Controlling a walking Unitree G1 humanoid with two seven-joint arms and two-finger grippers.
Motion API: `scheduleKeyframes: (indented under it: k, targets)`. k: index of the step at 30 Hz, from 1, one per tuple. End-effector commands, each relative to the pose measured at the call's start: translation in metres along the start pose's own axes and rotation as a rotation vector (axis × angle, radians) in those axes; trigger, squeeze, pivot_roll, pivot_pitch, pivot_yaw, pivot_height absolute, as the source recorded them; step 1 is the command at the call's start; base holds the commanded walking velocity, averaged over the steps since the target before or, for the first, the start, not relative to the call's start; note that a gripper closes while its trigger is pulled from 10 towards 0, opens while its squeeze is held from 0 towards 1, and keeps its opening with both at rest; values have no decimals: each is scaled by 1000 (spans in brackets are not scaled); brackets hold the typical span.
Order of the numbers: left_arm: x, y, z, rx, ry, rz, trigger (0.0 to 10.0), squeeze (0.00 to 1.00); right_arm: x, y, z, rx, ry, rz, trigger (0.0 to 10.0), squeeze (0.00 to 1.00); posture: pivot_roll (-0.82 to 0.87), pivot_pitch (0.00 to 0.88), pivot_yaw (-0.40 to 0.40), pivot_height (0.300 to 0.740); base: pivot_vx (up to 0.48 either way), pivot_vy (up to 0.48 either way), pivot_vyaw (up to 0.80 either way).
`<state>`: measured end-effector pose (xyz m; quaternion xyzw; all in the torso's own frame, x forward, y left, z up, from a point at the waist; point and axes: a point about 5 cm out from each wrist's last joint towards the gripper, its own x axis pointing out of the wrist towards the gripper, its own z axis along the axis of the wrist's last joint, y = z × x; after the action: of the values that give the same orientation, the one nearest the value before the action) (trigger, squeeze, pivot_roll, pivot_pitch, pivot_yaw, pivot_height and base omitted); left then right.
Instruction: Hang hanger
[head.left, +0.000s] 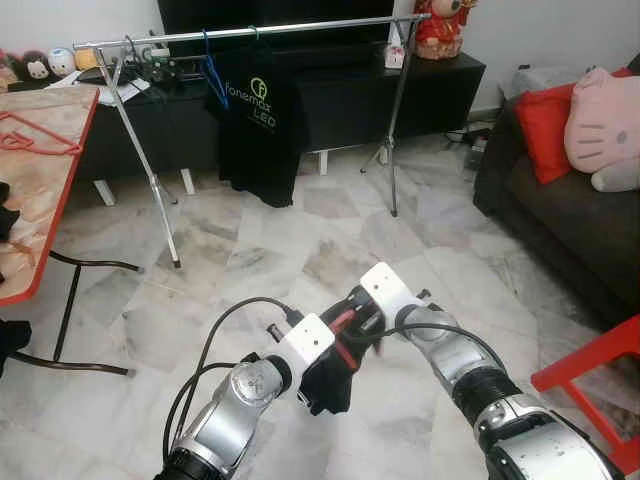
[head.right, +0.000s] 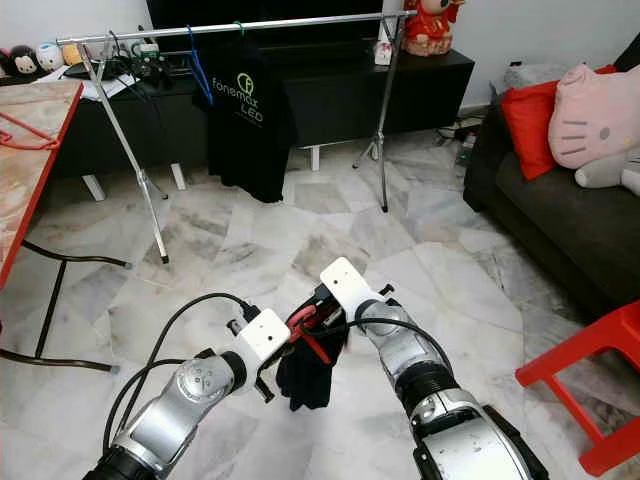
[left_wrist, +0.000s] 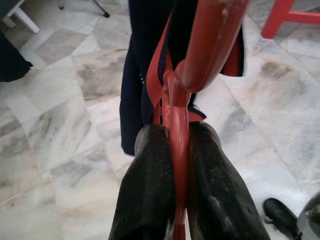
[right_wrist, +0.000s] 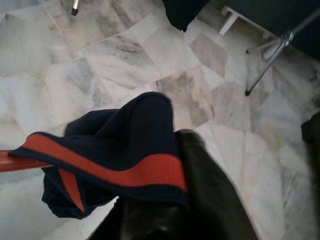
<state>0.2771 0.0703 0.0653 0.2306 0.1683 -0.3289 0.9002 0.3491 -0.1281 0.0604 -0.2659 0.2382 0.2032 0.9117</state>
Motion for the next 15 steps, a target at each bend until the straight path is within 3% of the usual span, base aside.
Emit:
scheduleKeyframes:
  k: [1, 5, 15]
  targets:
    - [-5, 19, -14, -8, 76, 111, 10000, 0, -3, -16, -4, 44, 19, -73, 10000, 0, 1, 0, -65, 740, 0, 0, 0]
    - [-5, 20, -13, -20, 65, 120, 10000, 0, -2, -14, -3, 49, 15, -67, 10000, 0, 3, 0, -64, 740, 0, 0, 0]
    - [-2, 7, -8, -39, 47, 33, 10000, 0, 0, -7, 8, 107, -20, -54, 10000, 0, 1, 0, -62, 740, 0, 0, 0]
